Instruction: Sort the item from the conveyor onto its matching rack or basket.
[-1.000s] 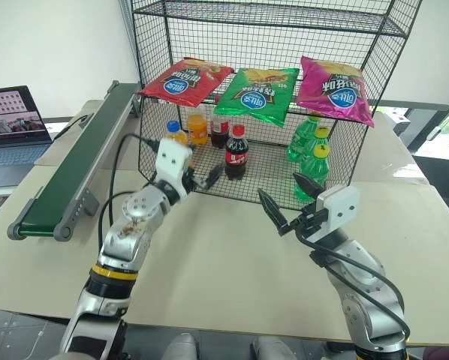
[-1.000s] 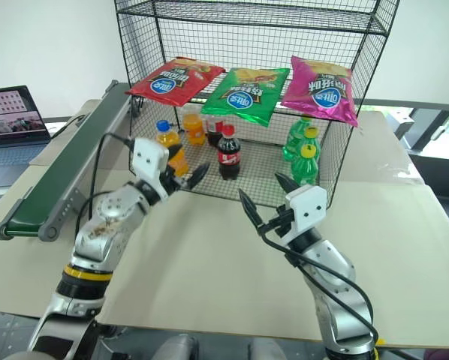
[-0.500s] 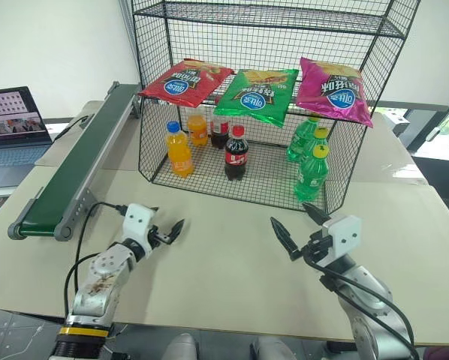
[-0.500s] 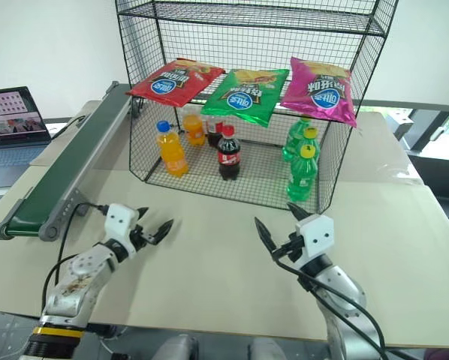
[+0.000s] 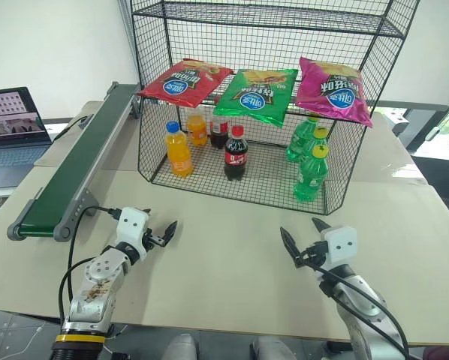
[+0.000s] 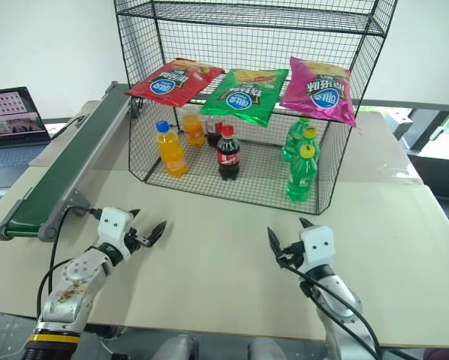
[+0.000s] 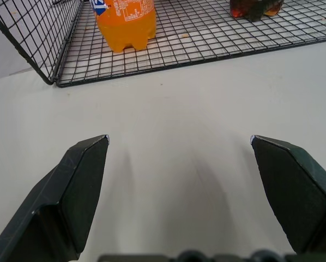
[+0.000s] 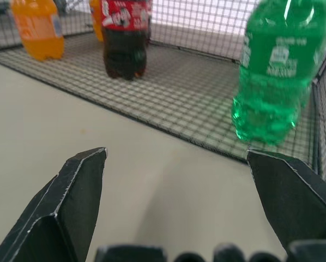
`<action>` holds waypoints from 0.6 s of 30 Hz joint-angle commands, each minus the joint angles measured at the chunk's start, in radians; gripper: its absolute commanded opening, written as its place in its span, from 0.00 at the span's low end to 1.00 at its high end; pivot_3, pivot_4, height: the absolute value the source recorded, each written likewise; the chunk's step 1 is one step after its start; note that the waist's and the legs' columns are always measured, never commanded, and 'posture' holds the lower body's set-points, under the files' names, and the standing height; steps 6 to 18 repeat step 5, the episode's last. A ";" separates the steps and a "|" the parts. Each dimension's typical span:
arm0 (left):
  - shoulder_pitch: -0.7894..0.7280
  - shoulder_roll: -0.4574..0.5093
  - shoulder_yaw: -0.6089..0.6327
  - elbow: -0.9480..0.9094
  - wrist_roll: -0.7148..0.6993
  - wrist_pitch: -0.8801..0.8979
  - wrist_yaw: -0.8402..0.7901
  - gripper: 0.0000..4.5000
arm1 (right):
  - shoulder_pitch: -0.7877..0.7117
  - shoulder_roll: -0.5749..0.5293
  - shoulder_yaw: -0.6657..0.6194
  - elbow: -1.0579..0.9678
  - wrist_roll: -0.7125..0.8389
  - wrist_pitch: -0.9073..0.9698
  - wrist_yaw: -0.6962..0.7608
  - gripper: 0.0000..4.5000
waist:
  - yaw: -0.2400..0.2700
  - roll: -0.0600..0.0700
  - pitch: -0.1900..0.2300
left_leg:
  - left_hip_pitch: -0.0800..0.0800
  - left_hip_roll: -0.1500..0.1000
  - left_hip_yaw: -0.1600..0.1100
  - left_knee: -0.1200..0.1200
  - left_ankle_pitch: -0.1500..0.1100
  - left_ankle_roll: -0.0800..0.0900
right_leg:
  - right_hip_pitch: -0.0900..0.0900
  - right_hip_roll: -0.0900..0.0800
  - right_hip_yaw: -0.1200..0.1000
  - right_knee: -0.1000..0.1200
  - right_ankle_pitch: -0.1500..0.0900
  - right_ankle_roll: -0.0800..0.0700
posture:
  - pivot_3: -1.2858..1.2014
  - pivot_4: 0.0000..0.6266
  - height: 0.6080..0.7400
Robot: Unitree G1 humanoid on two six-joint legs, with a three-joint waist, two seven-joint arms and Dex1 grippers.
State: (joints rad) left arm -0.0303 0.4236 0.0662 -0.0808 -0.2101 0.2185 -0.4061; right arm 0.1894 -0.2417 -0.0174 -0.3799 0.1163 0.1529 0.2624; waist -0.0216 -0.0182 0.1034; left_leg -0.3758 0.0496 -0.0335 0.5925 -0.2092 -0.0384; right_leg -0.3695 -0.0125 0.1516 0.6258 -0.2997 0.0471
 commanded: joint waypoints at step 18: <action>-0.007 -0.008 0.024 -0.050 -0.038 0.012 -0.030 0.99 | -0.018 0.007 -0.014 -0.016 -0.016 -0.022 -0.018 1.00 | 0.001 0.000 0.000 | 0.000 0.000 0.000 0.000 0.000 0.000 | 0.000 0.000 0.000 0.000 0.000 0.000 | 0.52 0.24 0.98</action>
